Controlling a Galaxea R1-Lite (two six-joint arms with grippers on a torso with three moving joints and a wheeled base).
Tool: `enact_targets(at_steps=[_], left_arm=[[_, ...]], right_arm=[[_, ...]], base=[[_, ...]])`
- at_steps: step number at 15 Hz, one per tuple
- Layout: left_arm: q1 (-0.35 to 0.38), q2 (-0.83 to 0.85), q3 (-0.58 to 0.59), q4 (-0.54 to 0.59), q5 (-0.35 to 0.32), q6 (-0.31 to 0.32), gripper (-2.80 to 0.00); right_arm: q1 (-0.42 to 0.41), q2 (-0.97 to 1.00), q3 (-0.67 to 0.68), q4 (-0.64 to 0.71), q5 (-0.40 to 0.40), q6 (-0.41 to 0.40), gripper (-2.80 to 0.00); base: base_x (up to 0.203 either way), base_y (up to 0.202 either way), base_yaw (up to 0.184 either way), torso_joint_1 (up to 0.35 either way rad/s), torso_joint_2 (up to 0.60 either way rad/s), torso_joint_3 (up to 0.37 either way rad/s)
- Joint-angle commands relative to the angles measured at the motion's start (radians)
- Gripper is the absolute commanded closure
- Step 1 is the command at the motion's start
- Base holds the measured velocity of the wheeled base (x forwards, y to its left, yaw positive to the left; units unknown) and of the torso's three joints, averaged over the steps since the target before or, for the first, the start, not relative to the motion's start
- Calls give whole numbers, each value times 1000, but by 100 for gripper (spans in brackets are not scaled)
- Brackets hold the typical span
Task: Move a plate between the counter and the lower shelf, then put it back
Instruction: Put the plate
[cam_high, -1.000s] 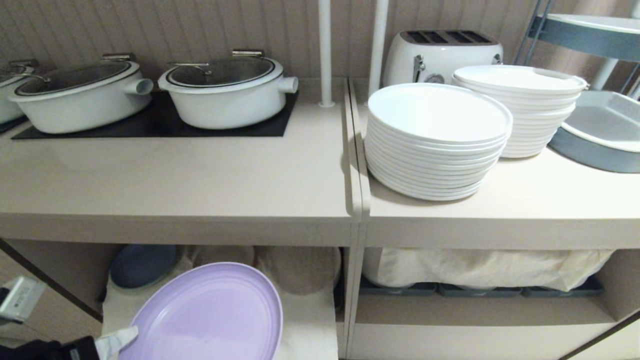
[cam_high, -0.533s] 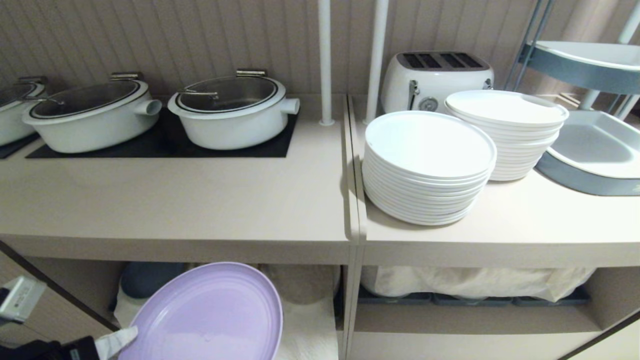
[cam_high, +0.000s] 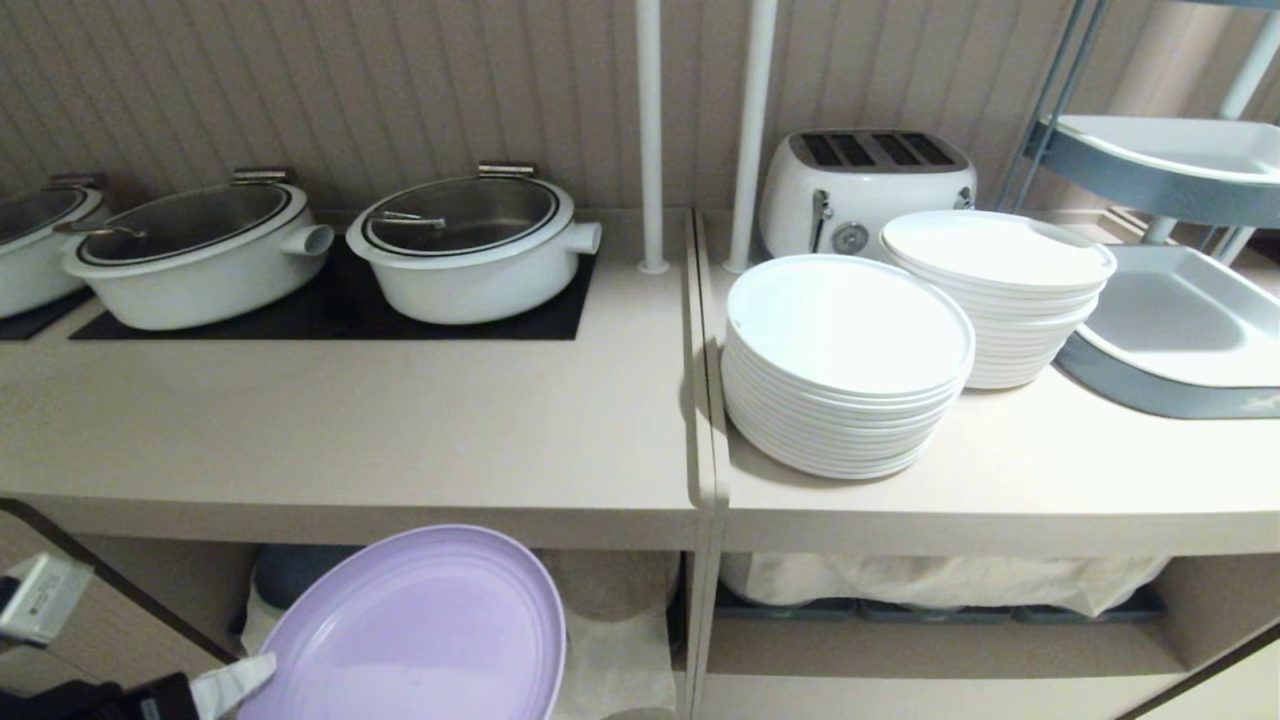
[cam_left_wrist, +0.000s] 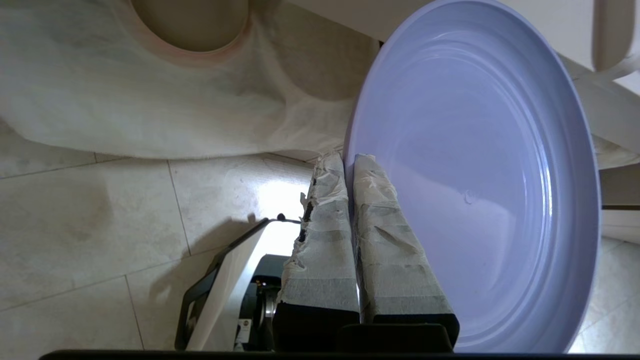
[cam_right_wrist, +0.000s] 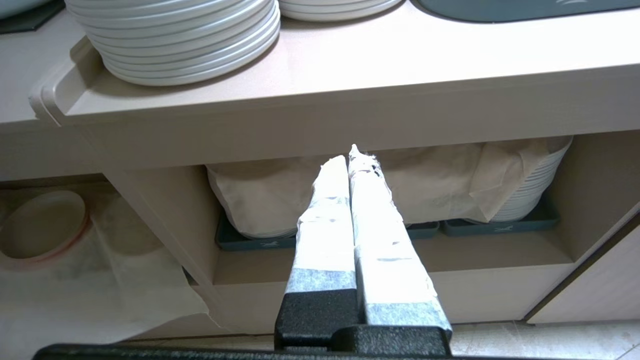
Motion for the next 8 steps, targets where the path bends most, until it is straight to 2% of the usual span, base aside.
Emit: enact_targets(at_steps=[1,8], left_arm=[[0,1,0,-1,0,-3,0],[0,1,-1,-1,0,-3,0]], right_arm=[[1,0,0,0,0,1,0],[0,0,0,0,0,1,0]], base=[[0,0,0,159,-344,-163],[0,0,0,160,-320,-162]])
